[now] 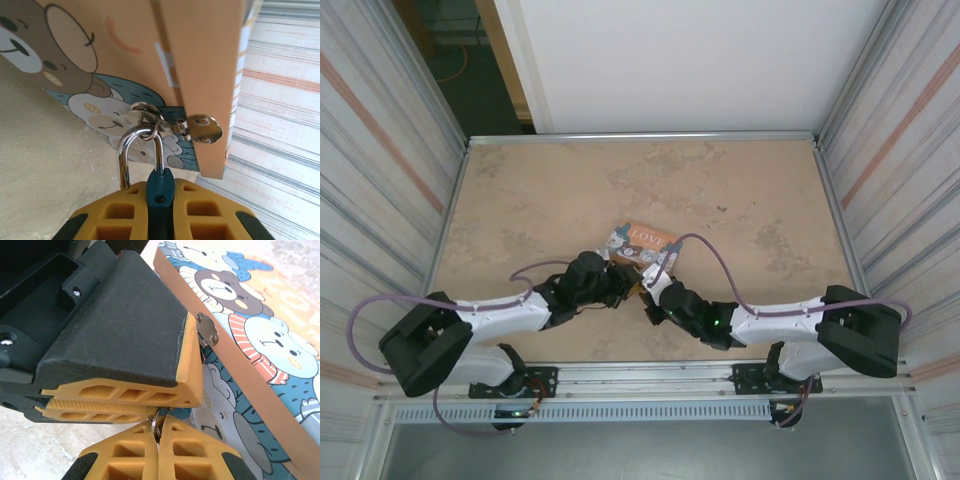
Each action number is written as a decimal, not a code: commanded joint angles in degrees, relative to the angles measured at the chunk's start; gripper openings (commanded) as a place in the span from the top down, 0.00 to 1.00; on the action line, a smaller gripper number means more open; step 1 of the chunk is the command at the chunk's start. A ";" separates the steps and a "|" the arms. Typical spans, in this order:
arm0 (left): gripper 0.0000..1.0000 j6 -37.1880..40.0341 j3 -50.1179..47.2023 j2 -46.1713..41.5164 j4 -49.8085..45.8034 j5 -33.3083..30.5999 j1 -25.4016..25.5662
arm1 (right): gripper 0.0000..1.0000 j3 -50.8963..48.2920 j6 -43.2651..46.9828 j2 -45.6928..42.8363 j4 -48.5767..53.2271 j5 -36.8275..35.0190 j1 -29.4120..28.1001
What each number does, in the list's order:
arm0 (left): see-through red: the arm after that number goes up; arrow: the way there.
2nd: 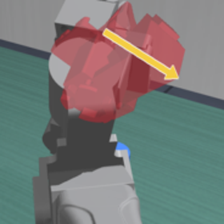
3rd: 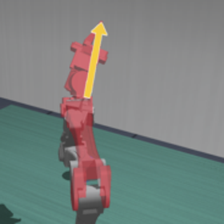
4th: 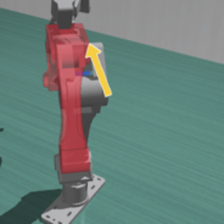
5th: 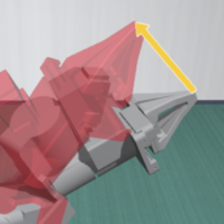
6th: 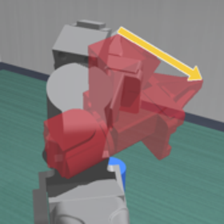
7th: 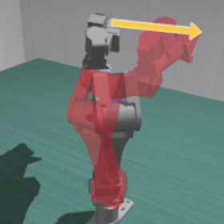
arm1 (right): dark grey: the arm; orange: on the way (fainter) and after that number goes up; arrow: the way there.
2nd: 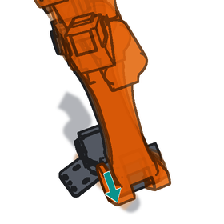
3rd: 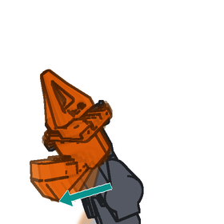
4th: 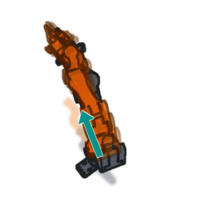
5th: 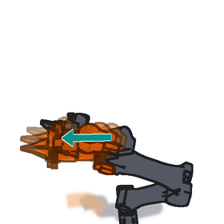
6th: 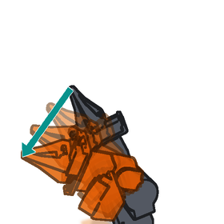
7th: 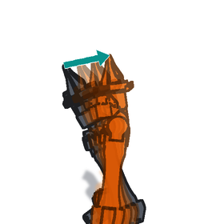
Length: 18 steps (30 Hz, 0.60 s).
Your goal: Unlock the padlock with the key
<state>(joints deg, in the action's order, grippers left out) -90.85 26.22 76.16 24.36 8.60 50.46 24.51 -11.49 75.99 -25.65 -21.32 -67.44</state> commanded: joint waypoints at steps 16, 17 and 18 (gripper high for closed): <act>0.78 2.88 0.51 5.08 0.26 -1.41 3.65 | 1.00 -7.43 -2.83 1.15 -6.84 -0.59 2.57; 0.76 3.60 0.80 4.75 -0.89 -1.25 3.24 | 1.00 -7.50 -3.06 1.19 -6.82 -0.49 2.57; 0.73 4.17 0.93 4.34 -1.71 -1.18 2.92 | 1.00 -7.60 -3.18 1.21 -6.78 -0.46 2.54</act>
<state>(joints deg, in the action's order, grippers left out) -90.00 26.26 81.62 26.76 6.98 53.69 17.98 -13.06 76.53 -32.10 -18.17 -66.17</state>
